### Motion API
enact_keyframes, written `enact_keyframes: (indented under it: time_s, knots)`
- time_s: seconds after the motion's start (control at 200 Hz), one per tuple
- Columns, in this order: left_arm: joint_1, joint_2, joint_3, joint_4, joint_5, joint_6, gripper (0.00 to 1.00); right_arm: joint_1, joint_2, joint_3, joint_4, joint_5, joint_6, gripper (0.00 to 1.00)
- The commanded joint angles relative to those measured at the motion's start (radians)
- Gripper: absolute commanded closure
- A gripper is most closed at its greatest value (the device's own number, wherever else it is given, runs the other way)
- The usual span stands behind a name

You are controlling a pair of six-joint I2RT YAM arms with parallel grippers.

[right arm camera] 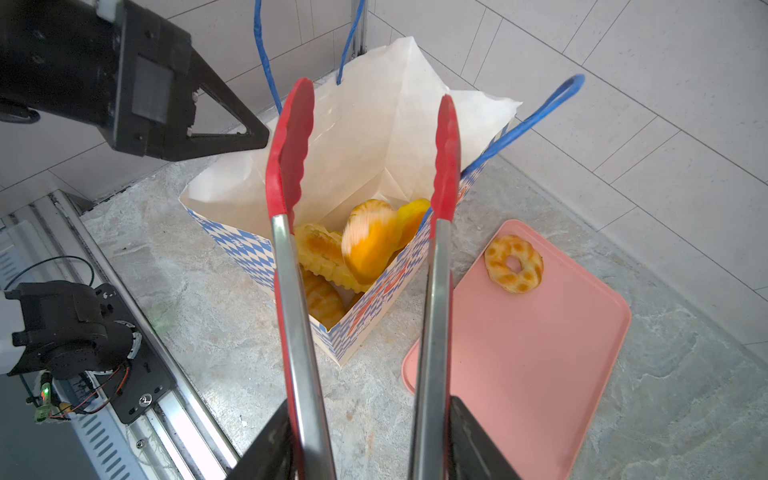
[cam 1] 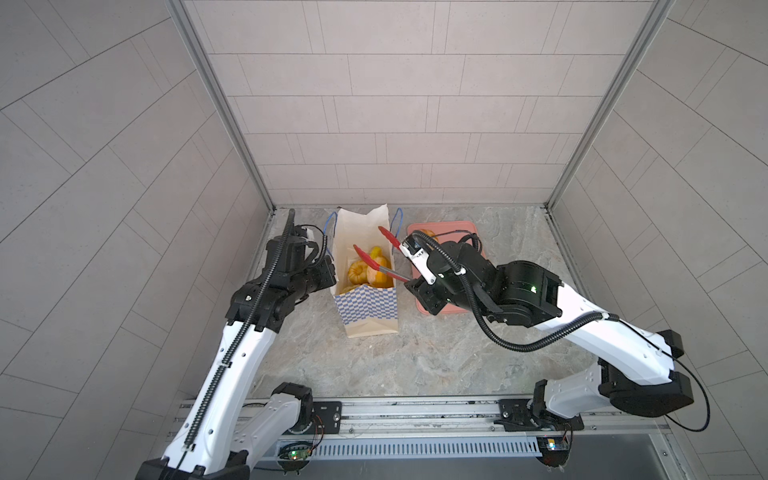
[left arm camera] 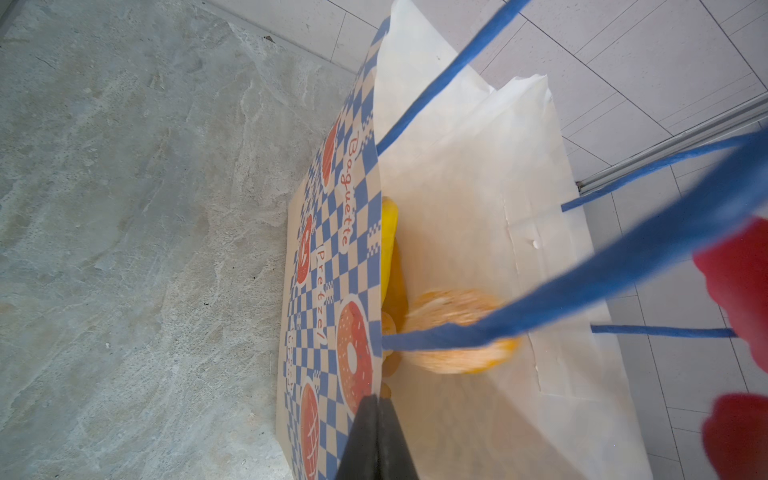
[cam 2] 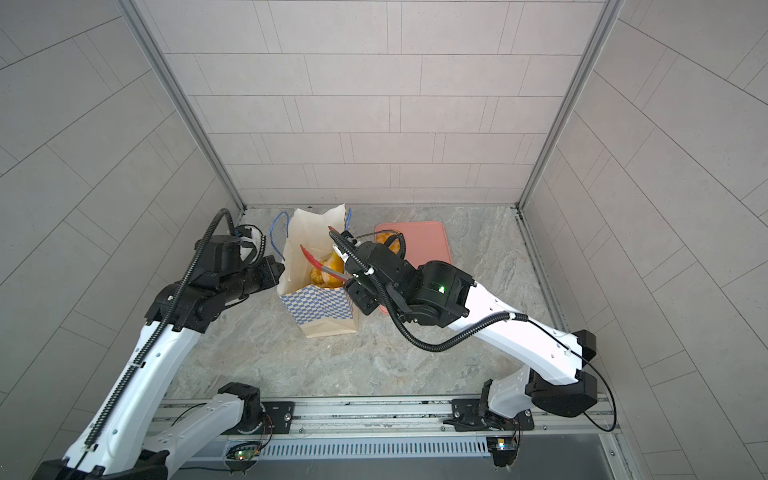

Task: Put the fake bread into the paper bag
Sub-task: 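Withdraw the empty right tongs from the bag back over the pink tray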

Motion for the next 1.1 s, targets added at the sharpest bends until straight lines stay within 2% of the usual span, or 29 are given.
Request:
enact_keyframes:
  time_s: [0.0, 0.435, 0.841, 1.091]
  knots:
    - [-0.001, -0.025, 0.002, 0.002, -0.003, -0.004, 0.95, 0.006, -0.034, 0.010, 0.023, 0.029, 0.006, 0.44]
    - [0.000, -0.023, 0.002, 0.003, -0.002, -0.006, 0.95, 0.007, -0.032, 0.101, 0.035, 0.041, -0.030, 0.46]
    - [-0.001, -0.024, 0.002, -0.001, -0.002, -0.006, 0.95, 0.001, 0.026, 0.277, 0.042, 0.176, -0.151, 0.46]
    - [-0.001, -0.024, 0.002, -0.001, -0.003, -0.006, 0.95, -0.067, 0.043, 0.322, 0.047, 0.192, -0.172, 0.46]
